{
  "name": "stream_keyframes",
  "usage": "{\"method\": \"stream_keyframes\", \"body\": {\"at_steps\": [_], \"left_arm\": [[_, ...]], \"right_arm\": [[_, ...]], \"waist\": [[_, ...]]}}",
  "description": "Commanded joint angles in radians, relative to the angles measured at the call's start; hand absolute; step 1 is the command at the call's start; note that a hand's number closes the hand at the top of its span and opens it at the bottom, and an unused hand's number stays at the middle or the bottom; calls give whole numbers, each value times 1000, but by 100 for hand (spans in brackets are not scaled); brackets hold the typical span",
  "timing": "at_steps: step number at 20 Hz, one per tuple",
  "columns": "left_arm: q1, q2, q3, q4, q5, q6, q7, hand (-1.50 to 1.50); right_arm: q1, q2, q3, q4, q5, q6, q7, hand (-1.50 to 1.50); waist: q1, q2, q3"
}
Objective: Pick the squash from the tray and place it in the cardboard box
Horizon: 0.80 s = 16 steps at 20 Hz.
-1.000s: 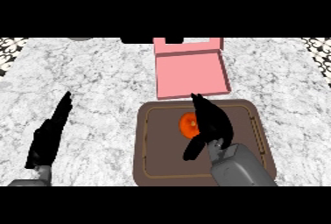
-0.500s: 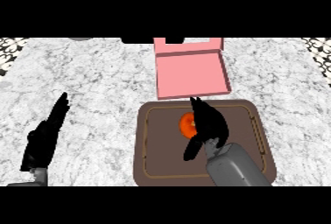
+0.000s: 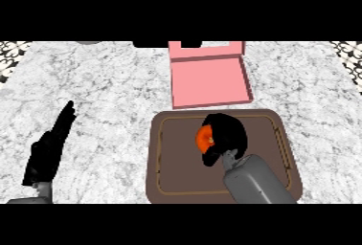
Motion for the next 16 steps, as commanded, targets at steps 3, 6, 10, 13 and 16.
{"method": "stream_keyframes", "body": {"at_steps": [3,6,10,13,16], "left_arm": [[7,-31,3,44,-23,7,-55,0],[24,-29,-1,-11,-19,8,-15,0],[1,-25,-28,-31,-17,-17,-11,0],[-1,-30,-30,-24,-14,-19,-18,0],[-30,-35,-32,-34,-21,-8,-10,0]], "right_arm": [[-50,-17,5,53,132,-69,-43,150],[-68,-168,-22,62,82,-66,-294,150],[-207,-357,-1,52,42,43,-608,150],[-265,-462,-20,61,26,39,-792,150],[-297,-567,-64,102,-9,1,-1011,150]], "waist": [[-2,1,0],[4,4,1],[63,30,6],[79,45,7],[68,50,10]]}}
